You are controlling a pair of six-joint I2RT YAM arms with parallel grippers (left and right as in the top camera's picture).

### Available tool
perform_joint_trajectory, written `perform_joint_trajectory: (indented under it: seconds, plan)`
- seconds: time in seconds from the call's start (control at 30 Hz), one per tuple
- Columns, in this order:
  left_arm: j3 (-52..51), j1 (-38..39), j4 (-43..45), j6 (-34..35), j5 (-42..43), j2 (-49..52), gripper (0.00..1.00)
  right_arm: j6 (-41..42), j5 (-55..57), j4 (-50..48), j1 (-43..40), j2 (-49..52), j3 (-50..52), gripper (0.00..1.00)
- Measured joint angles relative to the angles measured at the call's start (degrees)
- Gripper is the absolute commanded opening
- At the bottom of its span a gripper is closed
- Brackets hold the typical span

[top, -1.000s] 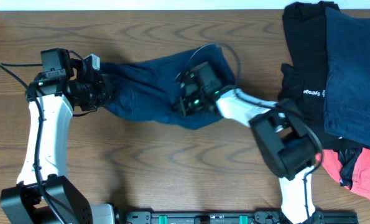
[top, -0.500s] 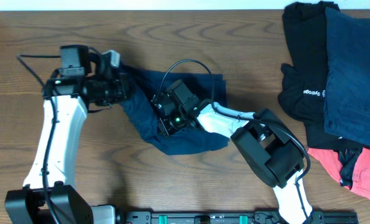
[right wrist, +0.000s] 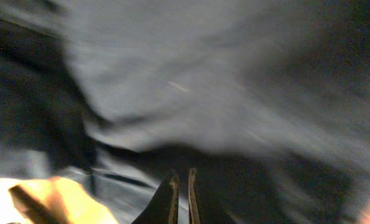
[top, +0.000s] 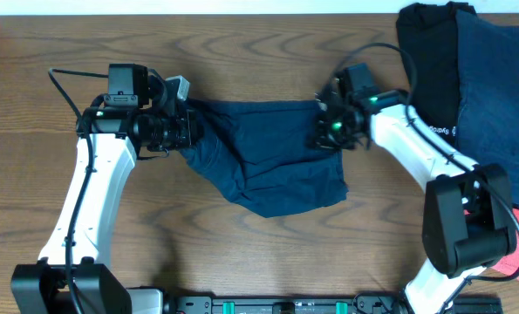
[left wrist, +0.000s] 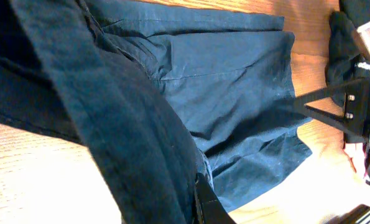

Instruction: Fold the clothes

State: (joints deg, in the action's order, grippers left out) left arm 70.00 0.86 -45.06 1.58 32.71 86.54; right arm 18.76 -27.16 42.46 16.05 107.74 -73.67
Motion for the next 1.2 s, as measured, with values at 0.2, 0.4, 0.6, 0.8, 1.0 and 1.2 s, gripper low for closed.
perform_joint_trajectory:
  seconds: [0.2,0.4,0.6,0.8,1.0,1.2]
  plan:
    - [0.00,0.04,-0.17,-1.70,0.44,-1.46,0.06,-1.88,6.45,3.28,-1.16,1.57,2.91,0.06]
    - [0.00,3.65,-0.28,-3.98,1.55,-5.27,0.06,-2.67,9.20,-0.22,-0.92,1.62,7.37,0.06]
    - [0.00,13.92,-0.87,-5.51,1.99,-6.45,0.06,-2.86,8.98,-3.17,-0.87,1.09,10.01,0.06]
    - [0.00,22.84,-1.09,-6.14,0.85,-4.52,0.06,-2.89,8.98,-3.52,-0.76,0.85,10.36,0.07]
    - [0.00,28.92,0.22,-6.12,-0.72,-1.25,0.06,-2.89,9.01,-3.48,-0.52,0.83,10.38,0.06]
    - [0.00,32.13,2.97,-5.03,-1.68,1.25,0.06,-2.89,9.03,-3.39,-0.50,0.83,10.38,0.06]
